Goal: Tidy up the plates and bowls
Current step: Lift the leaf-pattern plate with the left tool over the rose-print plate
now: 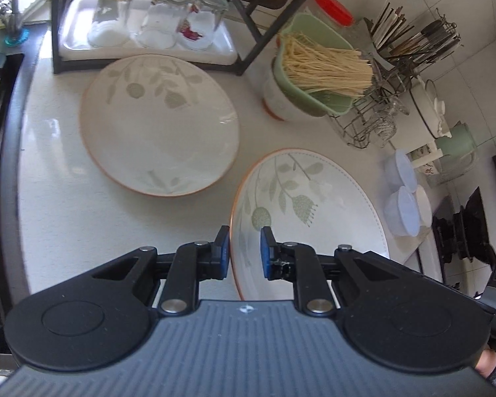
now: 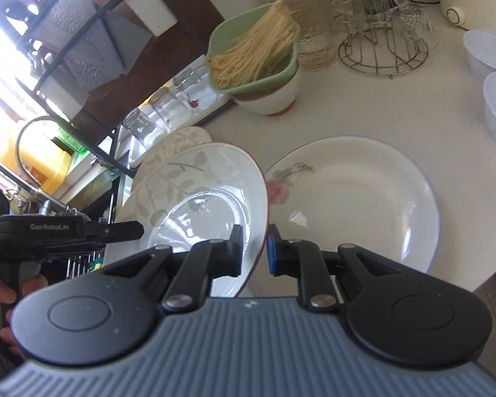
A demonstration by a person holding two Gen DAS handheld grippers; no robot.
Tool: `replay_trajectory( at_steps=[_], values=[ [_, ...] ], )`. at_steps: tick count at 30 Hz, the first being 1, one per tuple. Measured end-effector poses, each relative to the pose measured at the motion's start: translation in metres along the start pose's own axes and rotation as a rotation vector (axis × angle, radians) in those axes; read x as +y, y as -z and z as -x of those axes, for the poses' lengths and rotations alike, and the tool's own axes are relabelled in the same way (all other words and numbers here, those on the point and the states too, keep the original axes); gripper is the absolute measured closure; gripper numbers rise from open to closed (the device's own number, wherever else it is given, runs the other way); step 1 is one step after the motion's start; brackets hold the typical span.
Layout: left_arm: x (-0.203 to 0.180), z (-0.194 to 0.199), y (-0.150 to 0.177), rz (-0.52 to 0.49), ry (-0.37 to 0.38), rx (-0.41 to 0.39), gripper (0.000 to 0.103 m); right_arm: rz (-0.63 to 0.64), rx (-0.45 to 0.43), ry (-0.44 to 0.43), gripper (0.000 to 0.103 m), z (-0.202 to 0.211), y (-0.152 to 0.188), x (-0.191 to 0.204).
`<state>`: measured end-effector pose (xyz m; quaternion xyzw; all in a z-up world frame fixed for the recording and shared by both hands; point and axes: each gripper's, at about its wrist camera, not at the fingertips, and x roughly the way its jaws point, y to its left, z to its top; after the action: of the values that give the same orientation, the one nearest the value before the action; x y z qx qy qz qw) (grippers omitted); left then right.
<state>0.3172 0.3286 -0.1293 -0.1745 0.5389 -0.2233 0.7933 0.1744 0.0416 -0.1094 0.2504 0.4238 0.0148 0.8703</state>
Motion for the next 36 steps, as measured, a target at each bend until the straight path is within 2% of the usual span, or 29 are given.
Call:
replay_trajectory(
  at_steps=[5, 11, 15, 24, 32, 36],
  values=[
    [-0.026, -0.023, -0.003, 0.027, 0.008, -0.003, 0.083, 0.010, -0.020, 0.011, 0.085, 0.007, -0.018, -0.027],
    [-0.046, -0.053, -0.006, 0.050, 0.008, 0.037, 0.083, 0.030, -0.001, 0.026, 0.085, 0.002, -0.026, -0.061],
    [-0.049, -0.070, -0.003, 0.104, 0.015, 0.067, 0.082, 0.020, 0.013, 0.013, 0.085, -0.003, -0.034, -0.082],
    [-0.068, -0.096, 0.000, 0.068, -0.060, 0.128, 0.082, 0.019, 0.019, -0.006, 0.085, -0.011, -0.038, -0.109],
    [-0.080, -0.127, -0.003, 0.038, -0.107, 0.222, 0.082, 0.015, 0.033, 0.009, 0.085, -0.017, -0.038, -0.127],
    [-0.085, -0.143, -0.001, 0.014, -0.179, 0.268, 0.082, 0.026, 0.042, 0.001, 0.085, -0.020, -0.037, -0.131]
  ],
)
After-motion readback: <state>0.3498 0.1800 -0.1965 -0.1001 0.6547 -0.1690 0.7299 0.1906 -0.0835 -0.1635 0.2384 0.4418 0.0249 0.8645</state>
